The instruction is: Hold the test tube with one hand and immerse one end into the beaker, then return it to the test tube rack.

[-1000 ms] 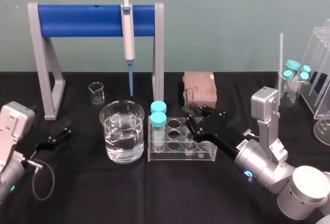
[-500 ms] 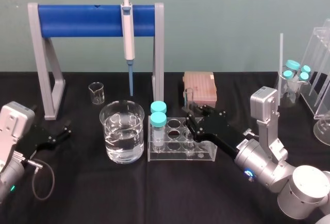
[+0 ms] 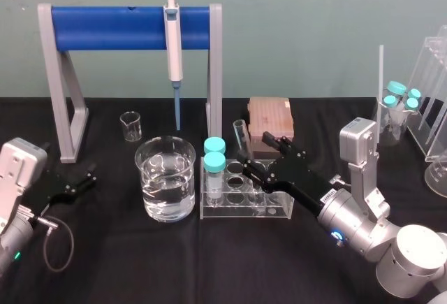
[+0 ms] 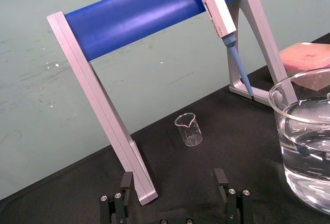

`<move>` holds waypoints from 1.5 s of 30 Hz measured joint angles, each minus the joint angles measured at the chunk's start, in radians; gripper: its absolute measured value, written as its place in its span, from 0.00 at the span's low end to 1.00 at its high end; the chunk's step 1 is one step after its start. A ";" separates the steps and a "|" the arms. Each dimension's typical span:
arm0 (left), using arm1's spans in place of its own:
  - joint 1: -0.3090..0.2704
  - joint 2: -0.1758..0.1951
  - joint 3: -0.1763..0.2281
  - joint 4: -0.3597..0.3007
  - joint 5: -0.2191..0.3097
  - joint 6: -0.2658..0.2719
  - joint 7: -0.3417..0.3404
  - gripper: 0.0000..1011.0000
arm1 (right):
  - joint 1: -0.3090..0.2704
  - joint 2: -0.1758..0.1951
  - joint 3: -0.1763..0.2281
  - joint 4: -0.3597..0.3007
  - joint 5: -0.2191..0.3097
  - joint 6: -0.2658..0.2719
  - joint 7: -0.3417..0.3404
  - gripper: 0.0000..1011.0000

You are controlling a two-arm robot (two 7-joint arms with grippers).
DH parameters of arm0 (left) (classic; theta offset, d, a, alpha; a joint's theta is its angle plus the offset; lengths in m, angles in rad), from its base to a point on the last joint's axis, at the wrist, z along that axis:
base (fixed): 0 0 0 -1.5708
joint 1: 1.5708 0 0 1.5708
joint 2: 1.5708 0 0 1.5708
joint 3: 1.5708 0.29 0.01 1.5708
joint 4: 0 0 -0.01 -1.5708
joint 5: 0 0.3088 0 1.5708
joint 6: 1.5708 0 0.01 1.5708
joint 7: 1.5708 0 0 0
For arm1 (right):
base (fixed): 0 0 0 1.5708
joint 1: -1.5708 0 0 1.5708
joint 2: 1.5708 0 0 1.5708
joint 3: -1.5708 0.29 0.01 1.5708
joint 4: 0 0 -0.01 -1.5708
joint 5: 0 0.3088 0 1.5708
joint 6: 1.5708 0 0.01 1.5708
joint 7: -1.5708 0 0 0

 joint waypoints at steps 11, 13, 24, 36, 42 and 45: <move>0.000 0.000 0.000 0.000 0.000 0.000 0.000 0.99 | -0.016 0.005 0.018 -0.034 0.018 -0.009 0.002 0.99; 0.000 0.000 0.000 0.000 0.000 0.000 0.000 0.99 | -0.030 0.012 0.034 -0.065 0.026 -0.016 -0.007 0.99; 0.000 0.000 0.000 0.000 0.000 0.000 0.000 0.99 | -0.132 0.028 0.187 -0.187 -0.042 0.029 -0.240 0.99; 0.000 0.000 0.000 0.000 0.000 0.000 0.000 0.99 | -0.151 0.008 0.202 -0.172 -0.079 0.171 -0.277 0.99; 0.000 0.000 0.000 0.000 0.000 0.000 0.000 0.99 | -0.150 0.008 0.202 -0.172 -0.079 0.171 -0.275 0.99; 0.000 0.000 0.000 0.000 0.000 0.000 0.000 0.99 | -0.150 0.008 0.202 -0.172 -0.078 0.170 -0.275 0.99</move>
